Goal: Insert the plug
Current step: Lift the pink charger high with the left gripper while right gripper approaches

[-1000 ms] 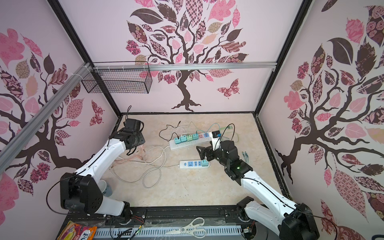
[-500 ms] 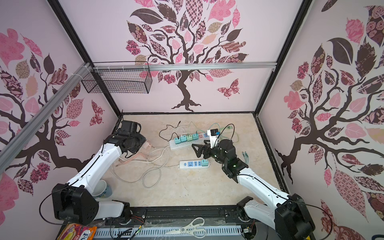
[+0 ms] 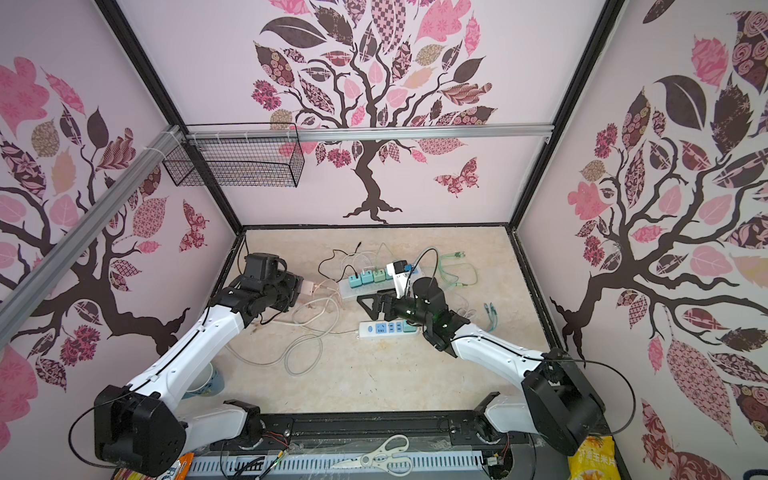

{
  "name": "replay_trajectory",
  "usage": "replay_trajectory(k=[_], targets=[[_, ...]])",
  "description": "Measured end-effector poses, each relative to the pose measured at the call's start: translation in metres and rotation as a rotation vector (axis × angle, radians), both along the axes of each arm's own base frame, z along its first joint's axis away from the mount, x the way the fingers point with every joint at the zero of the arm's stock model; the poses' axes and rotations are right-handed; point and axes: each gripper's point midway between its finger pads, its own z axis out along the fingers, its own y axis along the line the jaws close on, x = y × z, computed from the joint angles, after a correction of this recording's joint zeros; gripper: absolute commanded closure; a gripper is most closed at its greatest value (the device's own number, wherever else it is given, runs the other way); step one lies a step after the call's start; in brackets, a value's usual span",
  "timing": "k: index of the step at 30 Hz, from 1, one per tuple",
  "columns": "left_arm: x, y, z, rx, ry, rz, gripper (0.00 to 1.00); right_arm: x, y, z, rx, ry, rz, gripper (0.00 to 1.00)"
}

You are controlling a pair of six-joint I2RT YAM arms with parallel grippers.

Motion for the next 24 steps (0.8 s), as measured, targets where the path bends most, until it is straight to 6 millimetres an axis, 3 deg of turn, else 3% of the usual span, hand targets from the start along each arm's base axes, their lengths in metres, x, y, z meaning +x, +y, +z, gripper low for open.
replay_trajectory(k=[5, 11, 19, 24], targets=[[-0.001, 0.001, 0.003, 0.02, -0.014, -0.019, 1.0, -0.001, 0.046, 0.008, -0.021, -0.041, 0.079, 0.04], [-0.004, 0.004, 0.021, 0.064, -0.079, -0.073, 1.0, 0.027, 0.076, 0.008, -0.049, -0.024, 0.065, 0.07], [0.002, 0.031, 0.055, 0.18, -0.179, -0.176, 1.0, 0.047, 0.068, -0.005, -0.142, -0.065, -0.024, 0.09], [0.002, 0.018, 0.071, 0.18, -0.24, -0.293, 1.0, 0.054, 0.066, -0.012, -0.264, -0.238, 0.0, 0.14]])
